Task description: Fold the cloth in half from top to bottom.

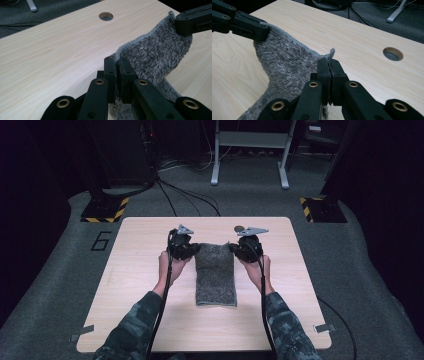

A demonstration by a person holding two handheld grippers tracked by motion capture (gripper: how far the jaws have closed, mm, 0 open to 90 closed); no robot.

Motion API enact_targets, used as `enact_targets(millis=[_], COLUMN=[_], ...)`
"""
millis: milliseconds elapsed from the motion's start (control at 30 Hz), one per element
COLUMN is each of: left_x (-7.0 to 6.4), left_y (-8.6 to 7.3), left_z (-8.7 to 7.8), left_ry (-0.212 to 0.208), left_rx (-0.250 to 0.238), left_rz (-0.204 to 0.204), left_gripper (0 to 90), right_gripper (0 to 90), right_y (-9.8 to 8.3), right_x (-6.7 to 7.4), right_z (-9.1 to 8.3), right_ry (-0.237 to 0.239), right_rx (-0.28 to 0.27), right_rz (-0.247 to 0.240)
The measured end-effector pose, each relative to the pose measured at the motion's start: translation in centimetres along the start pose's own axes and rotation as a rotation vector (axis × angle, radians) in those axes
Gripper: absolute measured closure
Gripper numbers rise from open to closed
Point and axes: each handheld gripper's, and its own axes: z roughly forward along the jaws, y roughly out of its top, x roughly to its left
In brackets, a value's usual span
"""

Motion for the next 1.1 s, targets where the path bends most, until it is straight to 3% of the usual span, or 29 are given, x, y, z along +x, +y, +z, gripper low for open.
enact_targets(millis=[300, 767, 933, 1033, 1100], left_x=[-1.0, -3.0, -3.6, -4.4, -4.5], left_y=[-2.5, -7.5, -8.8, -10.0, -10.3], left_z=[0.7, 1.5, 1.2, 0.4, 0.0], left_ry=[-0.028, -0.117, -0.160, -0.202, -0.211], left_rx=[0.037, 0.126, 0.158, 0.191, 0.193], left_rz=[-0.005, -0.037, -0.046, -0.053, -0.053], left_gripper=[86.1, 82.9, 72.9, 60.7, 59.1], right_gripper=[88.1, 86.3, 82.5, 74.1, 70.6], right_y=[-3.1, -8.2, -10.0, -11.2, -11.4], right_x=[1.1, 2.5, 3.2, 3.8, 3.9], right_z=[-0.7, -1.4, -2.2, -3.5, -3.8], right_ry=[0.004, 0.037, 0.051, 0.078, 0.081], right_rx=[0.018, 0.084, 0.109, 0.112, 0.114], right_rz=[-0.003, -0.012, -0.009, 0.003, -0.001])
